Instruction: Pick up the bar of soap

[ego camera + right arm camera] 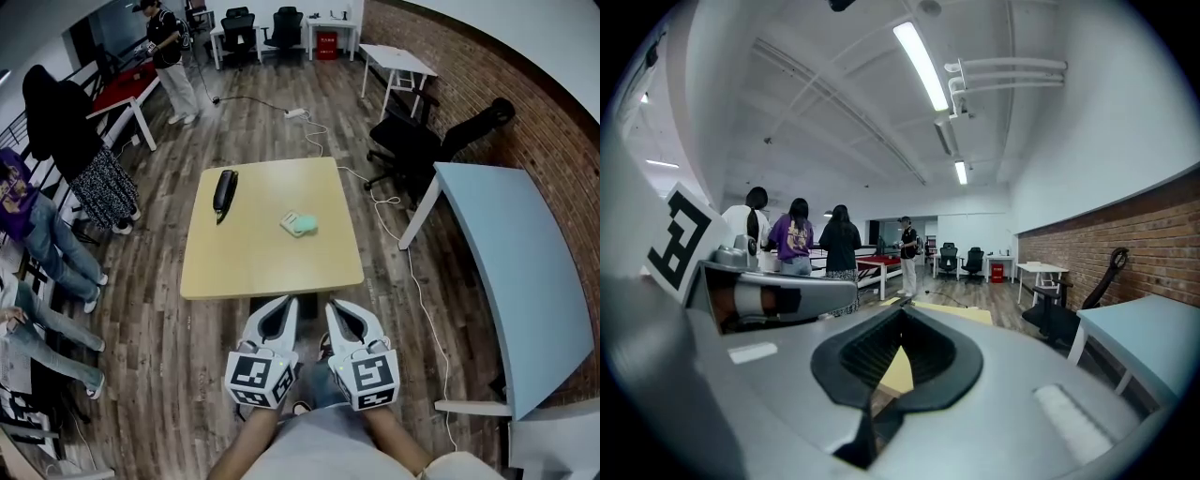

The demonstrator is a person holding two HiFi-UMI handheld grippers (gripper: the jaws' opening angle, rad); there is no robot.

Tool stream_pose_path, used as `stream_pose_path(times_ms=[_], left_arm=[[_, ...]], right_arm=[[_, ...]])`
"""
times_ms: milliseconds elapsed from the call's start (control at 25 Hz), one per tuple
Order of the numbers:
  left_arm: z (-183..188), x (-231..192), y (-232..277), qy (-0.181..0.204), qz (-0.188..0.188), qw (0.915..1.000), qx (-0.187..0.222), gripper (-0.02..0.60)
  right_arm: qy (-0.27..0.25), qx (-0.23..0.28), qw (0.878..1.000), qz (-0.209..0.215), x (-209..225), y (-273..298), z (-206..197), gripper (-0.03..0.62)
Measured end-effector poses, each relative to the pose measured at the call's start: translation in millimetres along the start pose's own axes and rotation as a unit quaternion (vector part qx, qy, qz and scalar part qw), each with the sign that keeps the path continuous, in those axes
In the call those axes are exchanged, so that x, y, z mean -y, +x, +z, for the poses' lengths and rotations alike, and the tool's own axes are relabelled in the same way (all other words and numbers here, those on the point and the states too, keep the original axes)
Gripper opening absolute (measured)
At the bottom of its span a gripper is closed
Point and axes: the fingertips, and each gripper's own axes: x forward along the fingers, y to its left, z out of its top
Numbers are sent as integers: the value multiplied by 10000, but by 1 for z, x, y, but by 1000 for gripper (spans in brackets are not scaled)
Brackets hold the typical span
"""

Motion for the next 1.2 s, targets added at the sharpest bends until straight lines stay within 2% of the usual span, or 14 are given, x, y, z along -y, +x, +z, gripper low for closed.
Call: stream_pose_path(times_ms=[440, 760, 920, 1200], left_arm=[[-18, -47, 123, -207, 130, 9988, -414, 5], [-9, -84, 218, -162, 461, 9976, -486, 5], [-15, -101, 246, -29, 599, 9962, -624, 5], [-54, -138, 273, 42, 820, 9911, -1047, 5]], right_arm=[[155, -112, 9997, 145, 82, 105, -7, 5], [180, -160, 9978, 619, 141, 191, 4, 5], [136, -313, 9956, 870, 149, 223, -5, 14], [67, -805, 9892, 1221, 147, 267, -46, 34]])
